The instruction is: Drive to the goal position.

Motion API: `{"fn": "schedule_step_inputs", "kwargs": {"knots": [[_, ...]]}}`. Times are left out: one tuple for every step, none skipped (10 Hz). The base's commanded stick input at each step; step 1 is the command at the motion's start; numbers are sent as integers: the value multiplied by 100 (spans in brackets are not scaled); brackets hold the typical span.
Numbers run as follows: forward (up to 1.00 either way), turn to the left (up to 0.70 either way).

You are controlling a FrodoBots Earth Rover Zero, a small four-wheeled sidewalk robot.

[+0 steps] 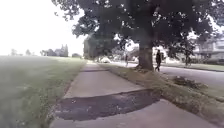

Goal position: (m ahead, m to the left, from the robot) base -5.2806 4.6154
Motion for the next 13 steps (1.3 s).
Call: {"fn": "schedule_step_inputs", "kwargs": {"knots": [[0,-100],[0,-100],[0,-100],[0,-100],[0,-100],[0,-100],[0,-100],[0,-100],[0,-100],[0,-100],[0,-100],[0,-100],[0,-100]]}}
